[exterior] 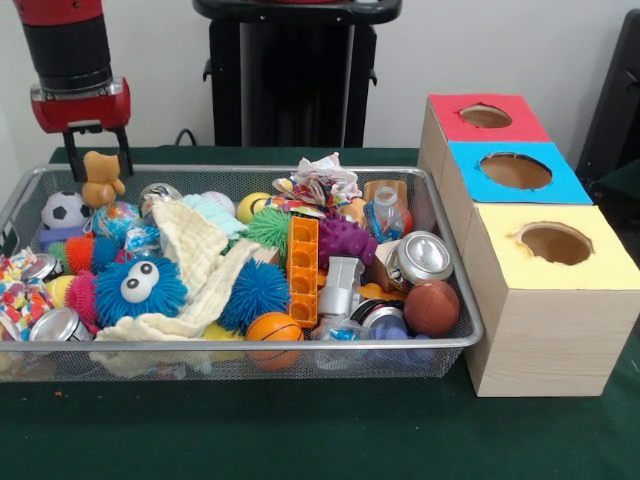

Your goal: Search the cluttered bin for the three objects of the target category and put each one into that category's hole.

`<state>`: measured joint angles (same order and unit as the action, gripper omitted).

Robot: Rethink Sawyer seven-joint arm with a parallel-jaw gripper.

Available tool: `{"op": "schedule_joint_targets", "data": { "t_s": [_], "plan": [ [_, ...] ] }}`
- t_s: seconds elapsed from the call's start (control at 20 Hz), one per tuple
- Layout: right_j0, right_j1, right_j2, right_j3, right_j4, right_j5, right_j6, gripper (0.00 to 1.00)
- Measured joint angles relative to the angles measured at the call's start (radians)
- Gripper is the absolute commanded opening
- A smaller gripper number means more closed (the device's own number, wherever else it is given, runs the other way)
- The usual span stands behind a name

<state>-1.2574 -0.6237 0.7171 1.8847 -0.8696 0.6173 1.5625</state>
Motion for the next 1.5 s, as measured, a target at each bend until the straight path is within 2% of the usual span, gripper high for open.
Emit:
{"op": "schedule_joint_targets", "data": {
  "t_s": [0.6, 1.5],
  "plan": [
    [-0.009, 0.028, 0.0, 0.045, -0.08, -0.063, 0.0, 1.0],
    [-0.048, 0.041, 0.0, 0.05, -0.082, -0.068, 0.0, 1.0]
  ]
}}
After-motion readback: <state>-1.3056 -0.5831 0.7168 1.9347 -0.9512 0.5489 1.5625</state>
